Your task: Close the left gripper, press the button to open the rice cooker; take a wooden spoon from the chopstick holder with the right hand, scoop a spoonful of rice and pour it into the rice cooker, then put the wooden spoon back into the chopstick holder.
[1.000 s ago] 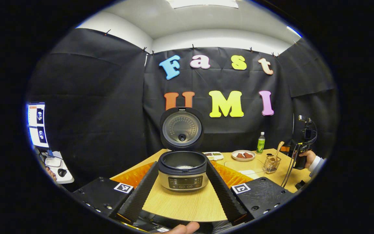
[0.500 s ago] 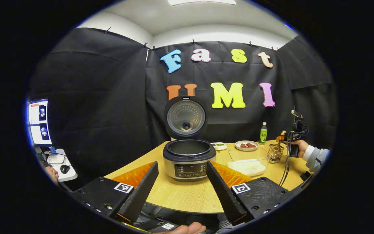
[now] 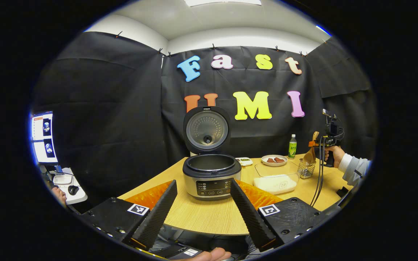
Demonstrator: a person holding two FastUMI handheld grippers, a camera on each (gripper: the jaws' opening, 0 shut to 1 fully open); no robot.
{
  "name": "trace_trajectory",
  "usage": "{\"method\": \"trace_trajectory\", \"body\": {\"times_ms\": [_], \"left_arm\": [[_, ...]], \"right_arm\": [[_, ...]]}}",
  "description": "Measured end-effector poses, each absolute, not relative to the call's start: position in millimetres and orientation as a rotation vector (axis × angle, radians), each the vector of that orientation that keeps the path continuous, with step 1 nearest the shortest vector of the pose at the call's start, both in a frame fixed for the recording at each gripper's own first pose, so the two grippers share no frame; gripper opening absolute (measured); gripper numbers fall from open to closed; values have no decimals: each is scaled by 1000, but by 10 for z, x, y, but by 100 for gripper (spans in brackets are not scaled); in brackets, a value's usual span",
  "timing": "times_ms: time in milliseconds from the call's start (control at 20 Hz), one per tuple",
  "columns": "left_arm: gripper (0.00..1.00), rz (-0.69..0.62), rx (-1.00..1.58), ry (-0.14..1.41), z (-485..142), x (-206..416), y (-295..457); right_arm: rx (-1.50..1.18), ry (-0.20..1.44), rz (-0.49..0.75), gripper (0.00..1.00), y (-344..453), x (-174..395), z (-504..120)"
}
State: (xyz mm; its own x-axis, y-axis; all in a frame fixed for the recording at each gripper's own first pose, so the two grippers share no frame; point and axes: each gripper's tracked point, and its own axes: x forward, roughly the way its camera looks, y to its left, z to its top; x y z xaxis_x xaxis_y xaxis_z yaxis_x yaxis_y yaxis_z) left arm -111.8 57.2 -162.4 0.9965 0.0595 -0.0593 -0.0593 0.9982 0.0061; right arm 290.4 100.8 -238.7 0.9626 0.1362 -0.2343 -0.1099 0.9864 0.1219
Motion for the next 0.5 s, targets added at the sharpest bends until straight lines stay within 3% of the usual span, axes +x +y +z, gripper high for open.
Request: {"method": "trace_trajectory", "body": {"times_ms": [250,500], "left_arm": [[94,51,-79,32,-1600,-1195,602],[95,19,-61,-69,-1341,-1384,608]], "right_arm": [[8,157,169,10,1525,2464,-1817],[-50,136,276,10,2351,2049,-1708]]}}
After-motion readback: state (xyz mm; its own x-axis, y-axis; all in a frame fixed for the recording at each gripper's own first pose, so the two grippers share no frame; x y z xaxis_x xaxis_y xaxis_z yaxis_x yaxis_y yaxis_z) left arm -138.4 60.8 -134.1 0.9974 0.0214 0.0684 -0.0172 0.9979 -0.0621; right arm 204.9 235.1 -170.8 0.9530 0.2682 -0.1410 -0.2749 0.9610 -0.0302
